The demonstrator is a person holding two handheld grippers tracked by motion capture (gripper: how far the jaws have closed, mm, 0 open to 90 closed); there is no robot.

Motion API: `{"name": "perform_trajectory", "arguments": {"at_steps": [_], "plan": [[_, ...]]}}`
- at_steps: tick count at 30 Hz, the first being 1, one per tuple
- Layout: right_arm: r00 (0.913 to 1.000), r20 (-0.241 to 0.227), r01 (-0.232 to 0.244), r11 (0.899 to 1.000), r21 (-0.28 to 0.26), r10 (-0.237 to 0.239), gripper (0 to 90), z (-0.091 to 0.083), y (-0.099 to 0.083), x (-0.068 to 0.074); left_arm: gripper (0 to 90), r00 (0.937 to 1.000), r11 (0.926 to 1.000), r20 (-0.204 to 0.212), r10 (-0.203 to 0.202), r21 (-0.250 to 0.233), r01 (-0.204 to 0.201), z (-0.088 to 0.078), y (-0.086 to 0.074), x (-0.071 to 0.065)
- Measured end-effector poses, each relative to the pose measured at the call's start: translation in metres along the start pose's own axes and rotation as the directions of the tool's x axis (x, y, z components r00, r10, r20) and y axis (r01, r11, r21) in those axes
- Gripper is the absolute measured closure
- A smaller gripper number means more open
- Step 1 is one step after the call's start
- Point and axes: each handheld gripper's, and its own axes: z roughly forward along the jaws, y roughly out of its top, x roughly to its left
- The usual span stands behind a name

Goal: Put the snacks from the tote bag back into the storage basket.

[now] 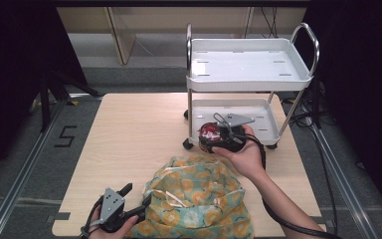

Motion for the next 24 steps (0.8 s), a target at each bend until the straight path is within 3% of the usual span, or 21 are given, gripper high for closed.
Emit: {"name": "perform_trajectory", "arguments": {"at_steps": [8,11,14,19,24], "plan": [[0.9999,0.008,0.011,1.0,-0.005,-0.011,26.9,0.001,0.003,-0.005,26.7,1.0,1.0,0.001,-0.003,0.0,0.003,0.0,0.0,-0.001],[0.9998,0.01,-0.015,1.0,0.004,0.015,26.9,0.002,0.003,-0.005,26.7,1.0,1.0,0.004,-0.001,-0.005,0.001,0.0,0.0,0.0],[1.0,0.01,0.001,1.0,0.002,-0.001,26.9,0.004,0.003,-0.007,26.7,1.0,1.0,0.006,0.005,-0.005,-0.005,0.0,0.0,0.0],[0.9999,0.0,-0.011,1.0,0.004,0.011,26.9,0.005,0.003,-0.009,26.6,1.0,1.0,0.0,0.003,-0.007,-0.003,0.0,0.001,0.0],[0.9998,0.017,0.009,1.0,0.001,-0.009,26.9,0.006,0.002,-0.012,26.6,1.0,1.0,0.002,0.003,-0.005,-0.003,-0.001,0.0,0.0]]}}
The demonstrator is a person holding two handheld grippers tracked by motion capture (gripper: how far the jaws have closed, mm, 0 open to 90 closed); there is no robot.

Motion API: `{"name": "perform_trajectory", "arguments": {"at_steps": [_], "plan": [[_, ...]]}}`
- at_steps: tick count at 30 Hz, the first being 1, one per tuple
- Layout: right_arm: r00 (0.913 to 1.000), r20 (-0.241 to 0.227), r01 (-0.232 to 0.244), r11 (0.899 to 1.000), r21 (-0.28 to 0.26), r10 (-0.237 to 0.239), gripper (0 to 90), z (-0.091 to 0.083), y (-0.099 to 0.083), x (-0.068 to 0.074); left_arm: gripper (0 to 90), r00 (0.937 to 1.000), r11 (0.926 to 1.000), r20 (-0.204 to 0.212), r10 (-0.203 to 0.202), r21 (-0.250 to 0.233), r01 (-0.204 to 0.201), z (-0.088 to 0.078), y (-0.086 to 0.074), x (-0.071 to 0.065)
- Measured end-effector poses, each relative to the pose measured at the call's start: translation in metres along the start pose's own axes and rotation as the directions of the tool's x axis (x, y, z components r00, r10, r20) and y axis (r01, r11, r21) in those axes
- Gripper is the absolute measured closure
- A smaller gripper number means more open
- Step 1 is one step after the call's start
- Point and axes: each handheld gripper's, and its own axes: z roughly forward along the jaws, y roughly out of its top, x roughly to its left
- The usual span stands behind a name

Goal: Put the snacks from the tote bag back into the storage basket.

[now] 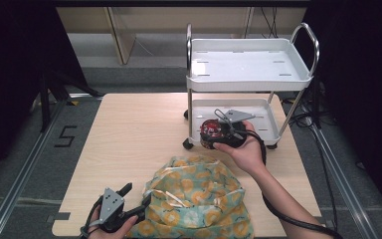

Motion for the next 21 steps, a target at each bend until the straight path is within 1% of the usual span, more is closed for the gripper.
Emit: {"name": "perform_trajectory", "arguments": {"at_steps": [1,3,5,7,8,9,10,11,12,13,14,15,17,18,19,20,21], "plan": [[0.9999,-0.011,-0.005,1.0,0.006,0.005,26.9,0.0009,-0.0002,0.0,26.7,1.0,1.0,0.003,-0.001,-0.005,0.001,0.0008,-0.0002,0.0002],[1.0,-0.009,0.002,1.0,0.006,-0.002,26.9,0.0014,-0.0002,-0.0016,26.6,1.0,1.0,0.001,0.0,-0.004,0.0,0.0007,0.0,-0.0001],[0.9999,-0.013,-0.004,1.0,0.009,0.005,26.9,0.0017,-0.0002,-0.0026,26.6,1.0,1.0,0.001,0.0,-0.003,0.0,0.0005,0.0002,-0.0003],[0.9999,-0.011,0.002,1.0,0.01,-0.001,26.9,0.0024,0.0002,-0.0036,26.6,1.0,1.0,0.001,0.001,-0.003,-0.001,0.0007,0.0,0.0],[0.9999,-0.009,0.014,1.0,0.001,-0.014,26.9,0.0032,0.0004,-0.0046,26.6,1.0,1.0,0.001,-0.004,-0.002,0.004,0.0008,-0.0002,-0.0002],[0.9999,-0.013,-0.002,1.0,0.01,0.002,26.9,0.0029,0.0006,-0.0045,26.6,1.0,1.0,0.002,0.001,-0.003,-0.001,0.0009,-0.0001,0.0002],[0.9999,-0.013,0.0,1.0,0.011,0.0,26.9,0.003,0.001,-0.005,26.6,1.0,1.0,0.002,0.0,-0.004,0.0,0.0008,-0.0002,0.0002],[0.9999,-0.006,-0.009,1.0,0.009,0.009,26.9,0.0029,0.0012,-0.0045,26.6,1.0,1.0,0.002,0.001,-0.004,-0.001,0.0007,0.0,0.0001],[0.9999,-0.011,0.011,1.0,0.003,-0.011,26.9,0.0036,0.0018,-0.0059,26.6,1.0,1.0,0.001,0.002,-0.005,-0.002,0.0007,0.0001,0.0002],[0.9999,-0.006,0.013,1.0,0.0,-0.013,26.9,0.0039,0.0022,-0.0062,26.6,1.0,1.0,-0.002,0.002,-0.001,-0.002,0.0002,0.0003,0.0],[0.9999,-0.008,-0.011,1.0,0.014,0.011,26.9,0.003,0.0026,-0.0046,26.6,1.0,1.0,-0.006,-0.003,-0.001,0.003,0.0001,0.0001,-0.0003],[1.0,-0.009,0.005,1.0,0.012,-0.005,26.9,0.0037,0.0031,-0.0058,26.6,1.0,1.0,-0.006,-0.003,-0.001,0.003,0.0001,0.0001,-0.0002],[1.0,-0.006,-0.003,1.0,0.015,0.003,26.9,0.0038,0.0037,-0.0049,26.6,1.0,1.0,-0.008,-0.003,0.0,0.003,-0.0002,0.0,0.0],[0.9999,0.006,0.012,1.0,0.005,-0.012,26.9,0.0047,0.004,-0.006,26.6,1.0,1.0,-0.008,-0.004,-0.002,0.004,-0.0002,0.0001,-0.0001],[0.9998,-0.004,0.018,1.0,0.01,-0.018,26.9,0.0052,0.0044,-0.0067,26.6,1.0,1.0,-0.008,-0.004,-0.002,0.004,-0.0003,0.0002,-0.0001],[1.0,-0.006,-0.003,1.0,0.017,0.003,26.9,0.0052,0.0044,-0.0056,26.6,1.0,1.0,-0.008,-0.004,-0.002,0.004,-0.0004,0.0002,-0.0002],[1.0,-0.007,0.0,1.0,0.017,0.0,26.9,0.0054,0.0047,-0.0063,26.6,1.0,1.0,-0.008,-0.004,-0.003,0.004,-0.0003,0.0002,-0.0001]]}}
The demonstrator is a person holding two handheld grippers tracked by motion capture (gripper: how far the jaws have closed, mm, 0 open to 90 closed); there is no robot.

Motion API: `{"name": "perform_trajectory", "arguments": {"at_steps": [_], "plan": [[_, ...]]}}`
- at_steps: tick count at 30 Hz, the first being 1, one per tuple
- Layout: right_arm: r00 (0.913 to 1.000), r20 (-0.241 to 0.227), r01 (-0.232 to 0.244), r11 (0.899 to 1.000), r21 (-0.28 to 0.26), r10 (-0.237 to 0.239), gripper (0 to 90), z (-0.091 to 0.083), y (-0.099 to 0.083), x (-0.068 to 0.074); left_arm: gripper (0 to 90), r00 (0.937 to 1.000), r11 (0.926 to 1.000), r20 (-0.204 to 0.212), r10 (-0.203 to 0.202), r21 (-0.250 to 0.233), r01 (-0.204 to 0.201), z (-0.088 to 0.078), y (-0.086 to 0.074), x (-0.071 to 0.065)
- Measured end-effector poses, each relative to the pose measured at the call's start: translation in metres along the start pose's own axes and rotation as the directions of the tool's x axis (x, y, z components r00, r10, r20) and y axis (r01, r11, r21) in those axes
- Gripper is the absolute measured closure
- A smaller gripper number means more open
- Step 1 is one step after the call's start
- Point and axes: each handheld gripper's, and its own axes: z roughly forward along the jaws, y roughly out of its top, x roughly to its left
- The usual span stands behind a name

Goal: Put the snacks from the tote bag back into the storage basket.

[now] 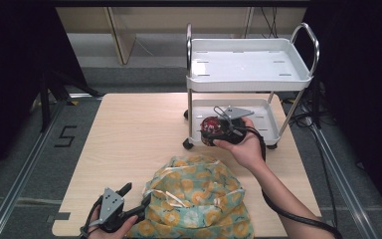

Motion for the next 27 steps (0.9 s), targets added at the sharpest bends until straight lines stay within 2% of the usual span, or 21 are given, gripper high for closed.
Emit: {"name": "perform_trajectory", "arguments": {"at_steps": [3,4,6,9,12,14,17,18,21,23,26,27], "plan": [[0.9999,0.012,0.004,1.0,-0.003,-0.004,26.9,0.0002,0.0006,-0.0007,26.6,1.0,1.0,-0.001,0.001,0.002,-0.001,0.0001,-0.0001,0.0003],[0.9998,0.003,0.022,1.0,-0.003,-0.022,26.9,0.0014,0.0009,-0.0025,26.6,1.0,1.0,-0.001,0.002,0.002,-0.002,0.0002,-0.0001,0.0004],[0.9996,0.01,0.027,1.0,-0.001,-0.027,26.9,0.0019,0.0013,-0.0032,26.6,1.0,1.0,-0.001,0.001,0.001,-0.001,0.0001,0.0,0.0004],[0.9999,0.01,0.002,1.0,0.003,-0.002,26.9,0.0026,0.0018,-0.0031,26.6,1.0,1.0,-0.001,0.003,0.0,-0.003,-0.0001,0.0,0.0006],[0.999,0.025,0.038,0.999,-0.009,-0.037,26.9,0.004,0.0025,-0.0051,26.6,1.0,1.0,-0.002,0.005,0.001,-0.005,-0.0001,-0.0001,0.0009],[0.9996,0.012,0.024,1.0,0.001,-0.024,26.9,0.0047,0.0026,-0.005,26.4,1.0,1.0,-0.002,0.006,0.001,-0.006,-0.0002,0.0001,0.001],[0.9997,0.024,0.005,1.0,0.003,-0.005,26.9,0.005,0.0021,-0.005,26.4,1.0,1.0,-0.003,-0.004,-0.008,0.004,0.0002,0.0003,0.0001],[1.0,0.009,0.003,1.0,0.009,-0.003,26.9,0.0055,0.0022,-0.005,26.5,1.0,1.0,-0.005,-0.001,-0.005,0.001,0.0,0.0004,0.0002],[0.9997,0.024,-0.003,1.0,0.015,0.003,26.9,0.0051,0.0019,-0.005,26.4,1.0,1.0,-0.002,0.0,-0.003,0.0,0.0002,0.0004,0.0003],[0.9998,0.016,-0.013,1.0,0.018,0.013,26.9,0.0067,0.0014,-0.0046,26.4,1.0,1.0,-0.001,0.001,-0.001,-0.001,0.0003,0.0005,0.0002],[0.9999,0.015,0.003,1.0,0.016,-0.003,26.9,0.0081,0.002,-0.0068,26.4,1.0,1.0,-0.001,0.002,-0.003,-0.002,0.0003,0.0006,0.0003],[0.9994,0.02,-0.03,0.999,0.021,0.03,26.9,0.0082,0.0017,-0.0045,26.4,1.0,1.0,0.0,-0.003,-0.007,0.003,0.0006,0.0005,0.0001]]}}
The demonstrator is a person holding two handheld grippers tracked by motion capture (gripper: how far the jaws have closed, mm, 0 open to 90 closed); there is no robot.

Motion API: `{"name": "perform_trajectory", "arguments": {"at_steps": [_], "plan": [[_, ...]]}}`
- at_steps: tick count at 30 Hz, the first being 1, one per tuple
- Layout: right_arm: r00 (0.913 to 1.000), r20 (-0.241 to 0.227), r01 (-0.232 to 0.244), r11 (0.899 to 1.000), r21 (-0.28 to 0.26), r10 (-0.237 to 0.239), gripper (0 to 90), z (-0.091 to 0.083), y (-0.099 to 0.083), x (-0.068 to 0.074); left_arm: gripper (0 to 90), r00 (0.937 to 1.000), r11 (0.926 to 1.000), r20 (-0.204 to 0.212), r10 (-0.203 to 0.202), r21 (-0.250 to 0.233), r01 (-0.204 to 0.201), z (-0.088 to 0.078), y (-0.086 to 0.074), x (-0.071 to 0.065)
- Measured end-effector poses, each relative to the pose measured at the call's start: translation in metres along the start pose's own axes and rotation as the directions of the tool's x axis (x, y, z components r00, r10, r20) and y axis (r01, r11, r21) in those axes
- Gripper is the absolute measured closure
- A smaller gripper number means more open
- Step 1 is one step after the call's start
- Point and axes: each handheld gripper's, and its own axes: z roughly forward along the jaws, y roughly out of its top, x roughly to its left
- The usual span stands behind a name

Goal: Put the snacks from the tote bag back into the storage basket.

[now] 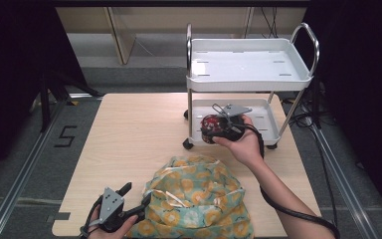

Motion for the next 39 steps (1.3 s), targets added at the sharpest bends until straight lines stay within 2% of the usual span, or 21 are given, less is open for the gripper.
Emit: {"name": "perform_trajectory", "arguments": {"at_steps": [2,4,9,12,17,24,26,27,30,31,32,35,37,39], "plan": [[0.9987,-0.005,0.052,0.999,-0.006,-0.052,26.9,0.002,0.001,-0.004,26.4,1.0,1.0,-0.002,0.007,0.003,-0.007,0.0,0.0,0.001],[0.9993,-0.007,0.036,0.999,-0.003,-0.036,26.9,0.002,0.002,-0.003,26.5,1.0,1.0,-0.002,0.007,0.005,-0.007,0.0,0.0,0.001],[0.9995,-0.001,0.032,0.999,0.001,-0.032,26.9,0.004,0.003,-0.003,26.5,1.0,1.0,0.001,0.007,0.002,-0.007,0.0,0.0,0.001],[0.9989,-0.002,0.047,0.999,0.001,-0.047,26.9,0.006,0.003,-0.005,26.4,1.0,1.0,0.0,0.008,0.004,-0.008,-0.001,0.0,0.001],[0.9998,0.0,0.02,1.0,0.004,-0.02,26.9,0.007,0.002,-0.004,26.4,1.0,1.0,-0.003,0.002,0.005,-0.002,-0.001,0.0,0.001],[0.9988,-0.01,0.048,0.999,-0.003,-0.048,26.9,0.009,0.004,-0.006,26.4,0.9999,0.9999,-0.001,0.011,0.005,-0.011,-0.001,0.0,0.002],[0.9994,-0.012,0.033,0.999,-0.004,-0.033,26.9,0.009,0.004,-0.005,26.4,0.9999,0.9999,-0.002,0.01,0.007,-0.01,-0.001,0.0,0.002],[0.9982,-0.013,0.059,0.998,-0.009,-0.059,26.9,0.009,0.005,-0.008,26.4,1.0,1.0,-0.006,0.002,0.007,-0.002,-0.001,0.0,0.001],[0.999,-0.008,0.043,0.999,-0.006,-0.043,26.9,0.009,0.005,-0.007,26.4,1.0,1.0,-0.004,0.004,0.007,-0.003,-0.001,0.0,0.001],[0.9982,-0.001,0.06,0.998,-0.014,-0.061,26.9,0.009,0.005,-0.009,26.4,1.0,1.0,-0.004,0.004,0.008,-0.004,-0.001,0.0,0.002],[0.9988,-0.01,0.048,0.999,-0.008,-0.048,26.9,0.01,0.005,-0.008,26.4,1.0,1.0,-0.005,0.004,0.008,-0.004,-0.001,0.0,0.002],[0.9978,-0.025,0.061,0.998,-0.008,-0.062,26.9,0.01,0.006,-0.009,26.4,0.9999,0.9999,-0.002,0.011,0.009,-0.011,-0.001,0.0,0.002],[0.9981,-0.019,0.059,0.998,-0.014,-0.059,26.9,0.011,0.006,-0.008,26.4,1.0,0.9999,-0.002,0.009,0.007,-0.009,-0.001,0.0,0.002],[0.9963,-0.024,0.082,0.996,-0.029,-0.083,26.9,0.013,0.007,-0.01,26.4,1.0,1.0,-0.005,0.005,0.007,-0.005,-0.001,0.0,0.002]]}}
